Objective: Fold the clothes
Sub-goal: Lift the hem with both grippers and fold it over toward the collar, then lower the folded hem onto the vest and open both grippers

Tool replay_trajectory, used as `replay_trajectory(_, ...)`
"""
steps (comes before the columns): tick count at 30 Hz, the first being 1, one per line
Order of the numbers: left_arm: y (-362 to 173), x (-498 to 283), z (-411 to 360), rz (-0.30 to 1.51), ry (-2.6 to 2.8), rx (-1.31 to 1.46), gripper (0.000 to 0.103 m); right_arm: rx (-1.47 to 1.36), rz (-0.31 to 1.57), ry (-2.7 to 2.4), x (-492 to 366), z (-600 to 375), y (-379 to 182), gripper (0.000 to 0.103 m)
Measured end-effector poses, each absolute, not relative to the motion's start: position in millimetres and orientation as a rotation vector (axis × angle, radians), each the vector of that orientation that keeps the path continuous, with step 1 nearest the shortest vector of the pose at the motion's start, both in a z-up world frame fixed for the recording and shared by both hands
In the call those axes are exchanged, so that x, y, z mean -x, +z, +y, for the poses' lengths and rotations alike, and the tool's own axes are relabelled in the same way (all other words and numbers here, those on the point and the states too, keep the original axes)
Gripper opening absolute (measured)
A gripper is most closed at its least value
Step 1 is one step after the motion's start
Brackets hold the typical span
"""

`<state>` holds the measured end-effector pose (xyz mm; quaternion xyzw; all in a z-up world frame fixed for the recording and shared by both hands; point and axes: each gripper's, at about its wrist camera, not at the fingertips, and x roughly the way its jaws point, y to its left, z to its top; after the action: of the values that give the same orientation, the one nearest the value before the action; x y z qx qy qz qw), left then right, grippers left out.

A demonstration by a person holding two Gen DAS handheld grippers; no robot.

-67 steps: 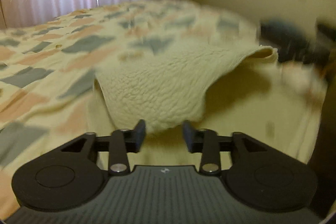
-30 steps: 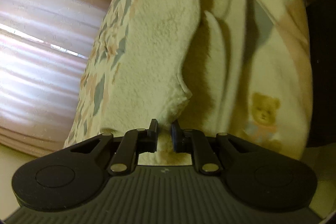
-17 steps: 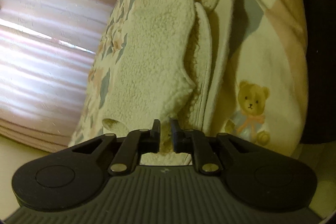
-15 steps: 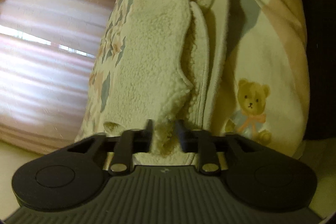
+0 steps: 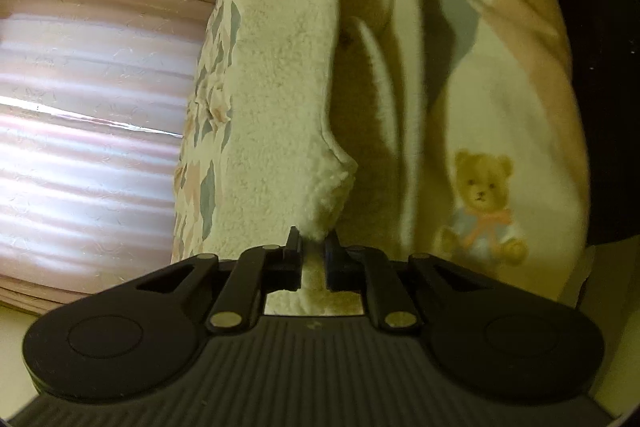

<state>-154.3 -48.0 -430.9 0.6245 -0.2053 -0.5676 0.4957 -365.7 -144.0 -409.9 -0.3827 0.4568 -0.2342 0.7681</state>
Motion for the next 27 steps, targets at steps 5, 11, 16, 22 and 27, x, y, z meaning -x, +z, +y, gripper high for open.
replay_trajectory(5,-443,169,-50,-0.389,-1.350,-1.476,0.013,0.860,1.045,-0.550,355,-142,-425,0.012)
replay_trajectory(11,-381,165,-52,0.057,-1.336,-1.176,0.026,0.471,0.903,-0.727,377,-144,-378,0.045)
replay_trajectory(16,-343,162,-65,0.347,-1.207,-0.962,0.033,-0.019,0.715,-0.871,397,-162,-347,0.058)
replay_trajectory(22,-314,171,-58,0.485,-1.071,-0.842,0.056,-0.436,0.575,-0.939,422,-174,-324,0.059)
replay_trajectory(27,-303,181,-43,0.525,-1.002,-0.734,0.076,-0.685,0.485,-0.976,445,-170,-310,0.067)
